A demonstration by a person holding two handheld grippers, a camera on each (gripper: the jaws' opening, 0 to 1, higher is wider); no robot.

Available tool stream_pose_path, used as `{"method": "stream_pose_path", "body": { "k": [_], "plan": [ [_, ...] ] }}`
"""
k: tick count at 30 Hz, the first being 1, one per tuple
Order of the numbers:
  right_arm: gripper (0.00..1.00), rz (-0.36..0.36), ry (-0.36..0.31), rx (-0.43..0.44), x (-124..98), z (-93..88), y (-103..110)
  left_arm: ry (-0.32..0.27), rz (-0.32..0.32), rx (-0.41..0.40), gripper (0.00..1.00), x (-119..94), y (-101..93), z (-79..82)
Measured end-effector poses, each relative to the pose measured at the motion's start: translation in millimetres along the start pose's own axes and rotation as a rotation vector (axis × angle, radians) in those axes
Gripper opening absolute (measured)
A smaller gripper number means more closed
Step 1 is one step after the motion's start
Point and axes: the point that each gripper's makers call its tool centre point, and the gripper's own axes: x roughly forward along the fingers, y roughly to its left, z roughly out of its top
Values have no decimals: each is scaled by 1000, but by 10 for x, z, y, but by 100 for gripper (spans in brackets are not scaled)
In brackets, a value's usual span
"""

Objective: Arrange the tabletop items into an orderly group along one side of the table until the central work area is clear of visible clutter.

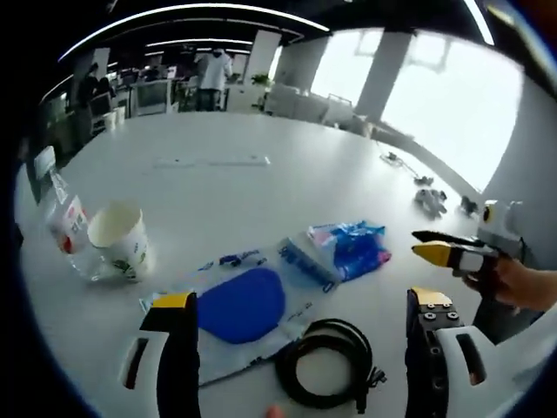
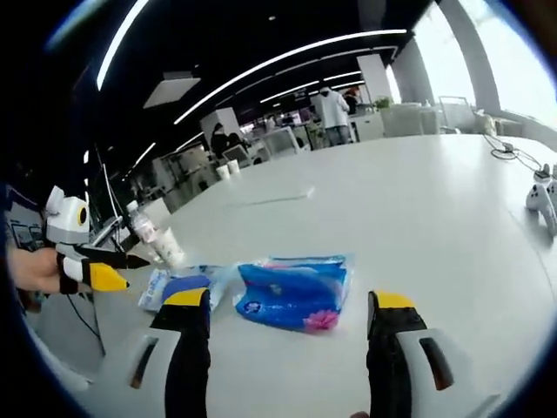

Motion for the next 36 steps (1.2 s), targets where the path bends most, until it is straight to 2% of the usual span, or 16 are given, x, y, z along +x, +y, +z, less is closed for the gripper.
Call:
{"method": "stream_pose_path", "body": {
  "k": [3,7,12,21,29,36],
  "plan": [
    [71,-4,16,0,35,-45,84,-17,4,-8,96,-97,92,-21],
    [70,6,13,-5,62,-22,270,8,12,-20,94,-177,223,-124],
    [69,29,21,-29,136,3,470,8,45,-63,93,-336,461,-274],
    [67,62,38,-51,224,-18,759,25,76,-114,90,-500,699,-478],
    [65,80,53,-56,251,-25,858,31,81,-162,86,-511,786,-548],
    [58,119,91,-47,339,-77,958,39,75,-225,79,-472,813,-599]
  ]
}}
